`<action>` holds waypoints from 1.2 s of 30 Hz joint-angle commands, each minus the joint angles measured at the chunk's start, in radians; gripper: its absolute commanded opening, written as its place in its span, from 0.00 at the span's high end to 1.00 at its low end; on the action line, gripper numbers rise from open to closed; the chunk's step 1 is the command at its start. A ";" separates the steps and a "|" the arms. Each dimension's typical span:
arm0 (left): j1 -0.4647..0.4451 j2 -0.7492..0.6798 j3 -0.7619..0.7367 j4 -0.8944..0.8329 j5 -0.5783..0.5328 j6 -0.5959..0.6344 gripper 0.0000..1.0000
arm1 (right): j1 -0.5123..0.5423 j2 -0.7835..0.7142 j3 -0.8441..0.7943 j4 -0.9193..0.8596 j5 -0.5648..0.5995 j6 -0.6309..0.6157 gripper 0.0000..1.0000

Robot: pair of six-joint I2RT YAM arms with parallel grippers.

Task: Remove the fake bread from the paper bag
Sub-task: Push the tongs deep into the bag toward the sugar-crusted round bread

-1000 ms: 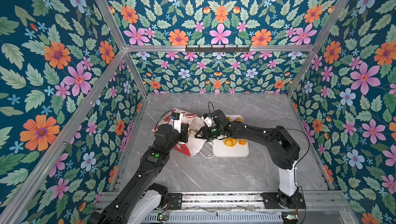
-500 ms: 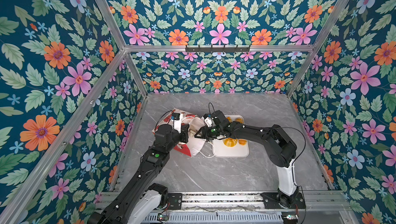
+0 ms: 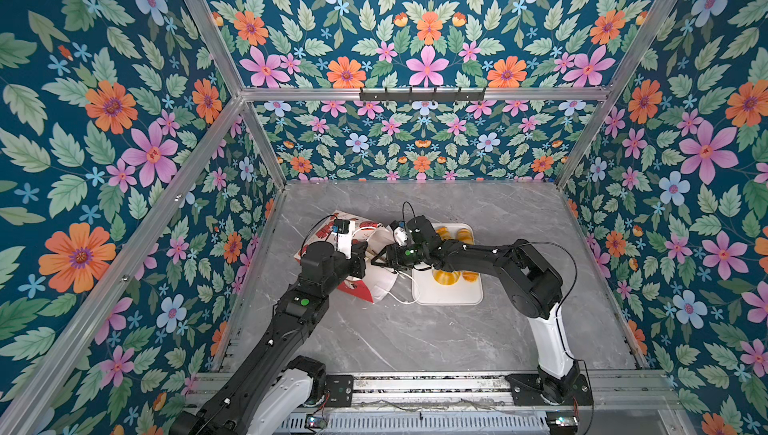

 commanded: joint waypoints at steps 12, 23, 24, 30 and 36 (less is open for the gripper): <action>0.000 -0.007 0.005 0.039 -0.001 0.007 1.00 | -0.001 0.003 0.014 0.068 -0.028 0.004 0.66; 0.000 -0.014 -0.003 0.040 -0.036 0.012 1.00 | -0.013 -0.146 -0.085 -0.056 0.006 -0.055 0.68; 0.000 -0.012 -0.002 0.043 -0.039 0.012 1.00 | -0.015 -0.158 -0.094 -0.070 0.009 -0.060 0.68; -0.001 0.000 0.008 0.043 -0.050 0.015 1.00 | -0.020 -0.246 -0.152 -0.193 0.044 -0.130 0.69; -0.001 0.013 0.008 0.058 -0.054 0.013 1.00 | -0.021 -0.326 -0.187 -0.300 0.099 -0.175 0.69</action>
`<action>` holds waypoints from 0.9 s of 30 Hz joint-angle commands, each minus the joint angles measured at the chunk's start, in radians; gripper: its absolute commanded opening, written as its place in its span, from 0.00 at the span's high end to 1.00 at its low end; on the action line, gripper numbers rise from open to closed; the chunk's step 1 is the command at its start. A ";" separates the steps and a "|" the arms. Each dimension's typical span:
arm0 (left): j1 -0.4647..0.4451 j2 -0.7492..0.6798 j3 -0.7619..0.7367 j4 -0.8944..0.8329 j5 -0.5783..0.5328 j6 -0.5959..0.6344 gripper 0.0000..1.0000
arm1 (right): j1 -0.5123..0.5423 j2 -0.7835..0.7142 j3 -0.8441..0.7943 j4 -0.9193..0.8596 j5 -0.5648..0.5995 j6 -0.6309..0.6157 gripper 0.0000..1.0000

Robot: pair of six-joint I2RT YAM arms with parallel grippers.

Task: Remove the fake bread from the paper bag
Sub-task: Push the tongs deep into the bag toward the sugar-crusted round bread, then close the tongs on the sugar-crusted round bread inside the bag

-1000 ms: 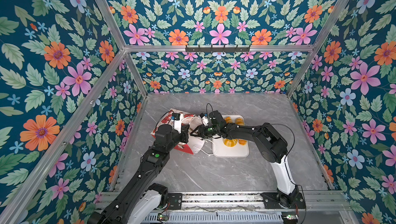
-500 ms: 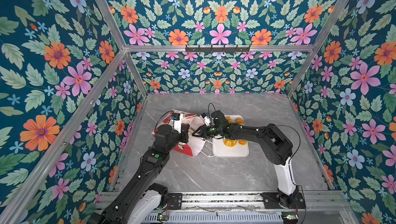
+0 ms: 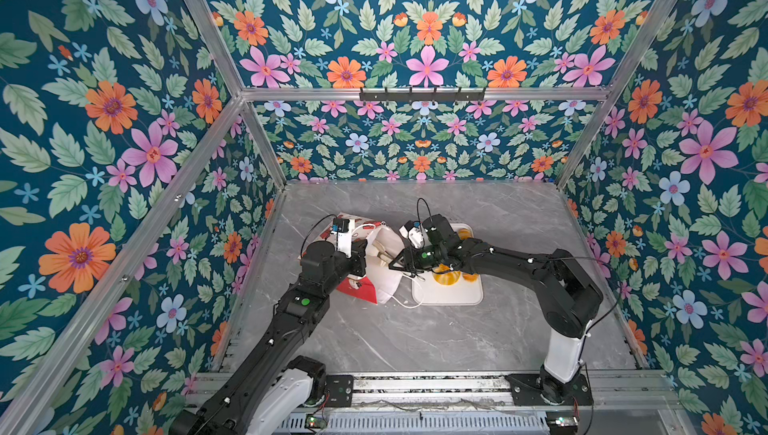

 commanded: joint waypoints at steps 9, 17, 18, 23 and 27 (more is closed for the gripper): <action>0.002 0.003 0.003 0.043 -0.021 0.010 1.00 | 0.000 -0.135 -0.056 -0.105 0.068 -0.068 0.69; 0.000 0.029 -0.006 0.087 -0.003 -0.009 1.00 | 0.033 -0.162 -0.080 -0.064 0.085 -0.036 0.70; 0.001 0.034 -0.007 0.093 -0.004 -0.013 1.00 | 0.044 -0.161 -0.083 -0.057 0.088 -0.035 0.70; 0.001 0.055 0.001 0.113 -0.022 -0.021 1.00 | 0.090 -0.203 -0.094 -0.088 0.159 -0.047 0.70; 0.001 0.060 -0.002 0.135 -0.030 -0.029 1.00 | 0.096 -0.269 -0.138 -0.115 0.245 -0.048 0.70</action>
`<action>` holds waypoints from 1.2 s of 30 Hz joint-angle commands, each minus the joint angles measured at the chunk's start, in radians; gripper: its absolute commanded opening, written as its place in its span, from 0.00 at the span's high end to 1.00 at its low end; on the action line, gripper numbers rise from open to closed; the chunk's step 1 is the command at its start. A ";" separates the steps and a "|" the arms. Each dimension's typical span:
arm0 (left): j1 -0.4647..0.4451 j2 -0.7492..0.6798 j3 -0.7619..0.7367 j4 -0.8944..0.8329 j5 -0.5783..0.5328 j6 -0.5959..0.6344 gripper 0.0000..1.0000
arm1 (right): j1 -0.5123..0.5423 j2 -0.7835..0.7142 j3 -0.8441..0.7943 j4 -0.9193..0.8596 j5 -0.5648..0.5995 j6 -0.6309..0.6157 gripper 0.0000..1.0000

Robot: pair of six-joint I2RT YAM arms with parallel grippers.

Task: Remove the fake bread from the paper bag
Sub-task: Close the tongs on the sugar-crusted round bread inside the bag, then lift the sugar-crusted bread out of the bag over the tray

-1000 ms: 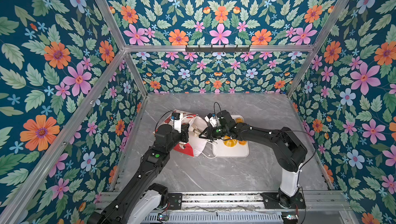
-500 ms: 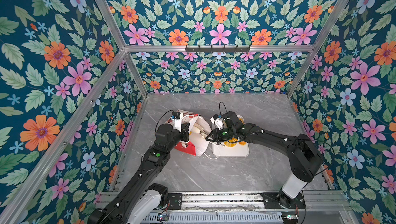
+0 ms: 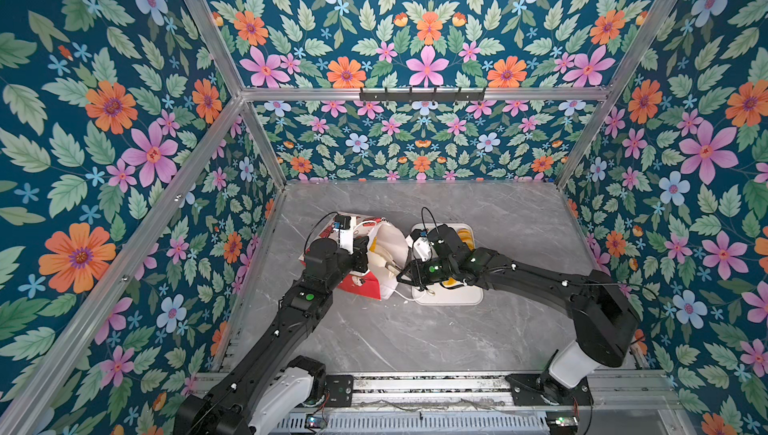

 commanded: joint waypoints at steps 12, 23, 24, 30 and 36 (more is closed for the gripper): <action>0.001 -0.003 -0.003 0.078 -0.034 -0.007 1.00 | 0.001 -0.194 -0.113 -0.079 0.209 -0.036 0.71; 0.000 0.020 -0.011 0.094 -0.026 -0.007 1.00 | 0.001 -0.334 -0.124 -0.186 0.314 -0.060 0.71; 0.001 0.022 -0.013 0.097 -0.025 -0.008 1.00 | 0.001 -0.344 -0.122 -0.196 0.320 -0.066 0.71; 0.001 0.031 -0.018 0.095 -0.030 -0.009 1.00 | 0.001 -0.410 -0.096 -0.312 0.374 -0.098 0.71; 0.001 0.042 -0.025 0.105 -0.024 -0.008 1.00 | 0.000 -0.458 -0.026 -0.480 0.452 -0.144 0.71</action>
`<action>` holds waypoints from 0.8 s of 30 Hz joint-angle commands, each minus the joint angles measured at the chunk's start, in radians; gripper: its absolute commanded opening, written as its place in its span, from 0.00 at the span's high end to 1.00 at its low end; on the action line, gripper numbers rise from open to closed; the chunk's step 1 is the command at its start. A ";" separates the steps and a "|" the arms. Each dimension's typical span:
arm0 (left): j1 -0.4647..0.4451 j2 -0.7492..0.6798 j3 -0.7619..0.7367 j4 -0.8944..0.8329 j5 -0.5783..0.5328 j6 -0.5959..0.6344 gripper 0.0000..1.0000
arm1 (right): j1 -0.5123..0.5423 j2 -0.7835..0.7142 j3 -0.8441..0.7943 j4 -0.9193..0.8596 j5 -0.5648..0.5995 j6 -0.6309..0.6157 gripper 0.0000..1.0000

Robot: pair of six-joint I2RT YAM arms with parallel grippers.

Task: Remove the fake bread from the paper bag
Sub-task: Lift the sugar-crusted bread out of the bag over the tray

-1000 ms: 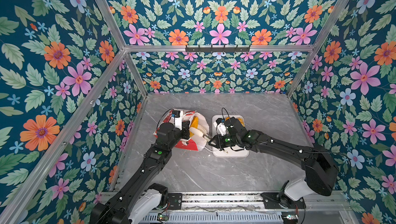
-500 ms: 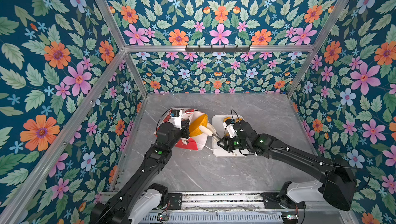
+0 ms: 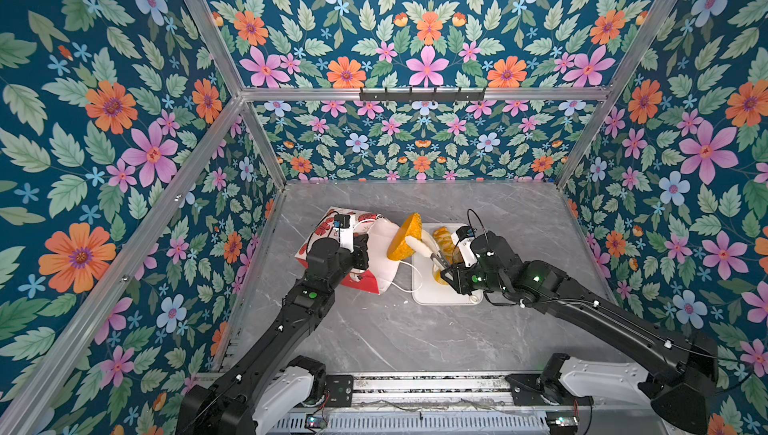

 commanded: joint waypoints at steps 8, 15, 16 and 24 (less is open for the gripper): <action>0.001 0.000 -0.040 0.066 -0.006 -0.008 1.00 | -0.021 -0.008 0.172 -0.327 0.157 -0.108 0.71; 0.000 -0.018 -0.066 0.061 -0.021 -0.018 1.00 | -0.105 0.058 0.315 -0.501 0.106 -0.161 0.71; 0.000 -0.021 -0.068 0.054 -0.026 -0.015 1.00 | -0.117 0.074 0.330 -0.515 0.081 -0.166 0.71; 0.000 -0.065 -0.109 0.048 -0.059 -0.007 1.00 | -0.137 0.224 0.486 -0.625 0.041 -0.210 0.70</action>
